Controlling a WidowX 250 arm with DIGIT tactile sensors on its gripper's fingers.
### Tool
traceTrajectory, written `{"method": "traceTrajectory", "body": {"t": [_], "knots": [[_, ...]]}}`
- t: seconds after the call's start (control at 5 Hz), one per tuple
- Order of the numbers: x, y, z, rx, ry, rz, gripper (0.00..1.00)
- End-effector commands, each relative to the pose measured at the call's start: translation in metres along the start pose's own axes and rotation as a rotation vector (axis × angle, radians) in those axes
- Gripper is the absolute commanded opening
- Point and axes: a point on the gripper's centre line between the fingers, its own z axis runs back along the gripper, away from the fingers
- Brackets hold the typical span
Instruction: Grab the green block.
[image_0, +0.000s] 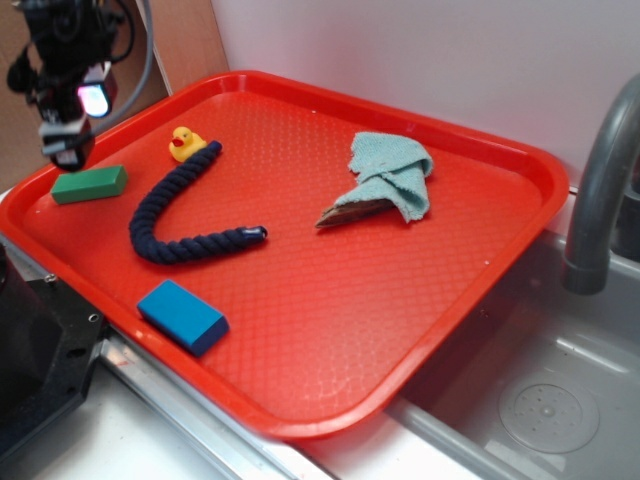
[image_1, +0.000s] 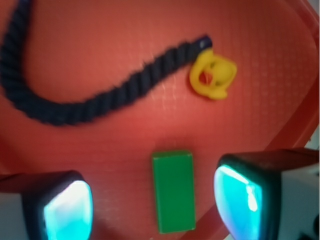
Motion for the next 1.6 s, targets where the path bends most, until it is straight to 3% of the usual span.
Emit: {"method": "traceTrajectory", "body": {"t": [0.0, 0.2, 0.4, 0.6, 0.8, 1.0, 1.2, 1.4], "knots": [[-0.013, 0.028, -0.012, 0.012, -0.033, 0.136, 1.00], [-0.019, 0.030, -0.030, -0.012, 0.043, 0.225, 1.00], [-0.018, 0.029, -0.036, 0.030, 0.063, 0.220, 1.00], [-0.012, 0.015, -0.043, 0.008, 0.081, 0.165, 1.00], [-0.042, -0.019, -0.061, 0.014, 0.087, 0.126, 1.00], [-0.047, -0.030, -0.064, 0.011, 0.081, 0.132, 1.00], [-0.047, -0.029, -0.065, -0.011, 0.090, 0.179, 0.00], [-0.045, -0.031, -0.063, -0.023, 0.136, 0.183, 0.00]]}}
